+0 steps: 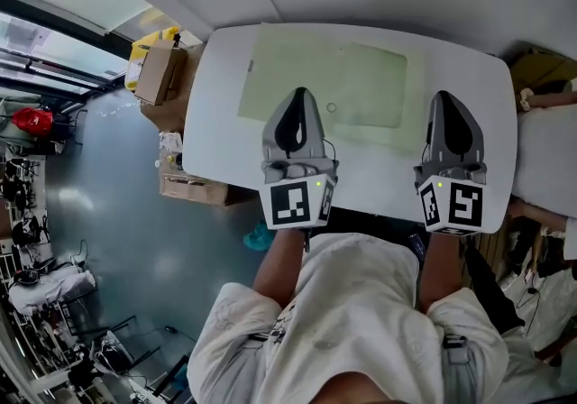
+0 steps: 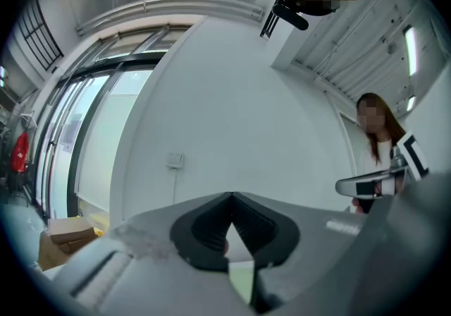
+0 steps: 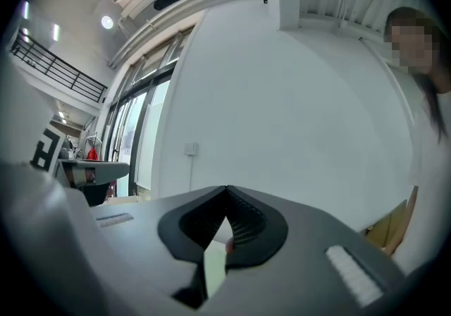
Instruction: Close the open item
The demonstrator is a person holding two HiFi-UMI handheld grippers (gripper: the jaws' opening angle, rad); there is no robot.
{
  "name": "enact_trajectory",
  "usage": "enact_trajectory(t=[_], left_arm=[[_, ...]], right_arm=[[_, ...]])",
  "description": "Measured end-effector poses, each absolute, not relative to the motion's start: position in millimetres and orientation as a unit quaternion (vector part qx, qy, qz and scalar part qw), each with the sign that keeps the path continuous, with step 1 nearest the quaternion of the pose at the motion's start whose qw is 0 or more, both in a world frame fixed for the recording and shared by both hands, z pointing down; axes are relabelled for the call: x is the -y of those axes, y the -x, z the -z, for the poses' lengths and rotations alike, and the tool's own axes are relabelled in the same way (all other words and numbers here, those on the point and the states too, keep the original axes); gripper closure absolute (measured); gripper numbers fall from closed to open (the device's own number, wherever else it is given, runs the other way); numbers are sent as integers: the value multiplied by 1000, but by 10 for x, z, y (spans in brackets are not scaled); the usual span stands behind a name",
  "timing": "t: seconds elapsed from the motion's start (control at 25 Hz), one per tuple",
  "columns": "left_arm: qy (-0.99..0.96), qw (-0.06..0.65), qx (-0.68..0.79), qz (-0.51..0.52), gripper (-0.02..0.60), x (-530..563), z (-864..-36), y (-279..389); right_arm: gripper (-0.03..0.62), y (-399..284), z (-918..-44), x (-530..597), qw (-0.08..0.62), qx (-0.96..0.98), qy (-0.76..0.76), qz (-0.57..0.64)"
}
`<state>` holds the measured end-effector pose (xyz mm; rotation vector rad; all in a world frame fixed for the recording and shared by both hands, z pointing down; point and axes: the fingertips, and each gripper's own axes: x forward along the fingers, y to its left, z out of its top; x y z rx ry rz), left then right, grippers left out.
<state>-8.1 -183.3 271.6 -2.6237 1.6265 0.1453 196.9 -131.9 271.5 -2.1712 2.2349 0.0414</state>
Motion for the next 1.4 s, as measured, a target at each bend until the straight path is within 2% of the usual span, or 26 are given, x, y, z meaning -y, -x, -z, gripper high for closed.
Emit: enact_trajectory(t=[0.52,1.0,1.12,1.4], left_arm=[[819,8,-572,-34,580,2347,-3062,993],[798,-42,-601,-9,572,2528,-3607,1728],[792,-57,-607,0,560,2573,-3766,1879],[781,-89,-617,39,480,2668,-4246,2226]], right_arm=[[592,-1113,-2907,2008,-23,-750,661,-6],[592,-347,-3157,2346,-60,-773,632,5],[592,-194,-3227,2427,-67,-776,627,11],[592,132,-3372,2618,-84,-785,614,18]])
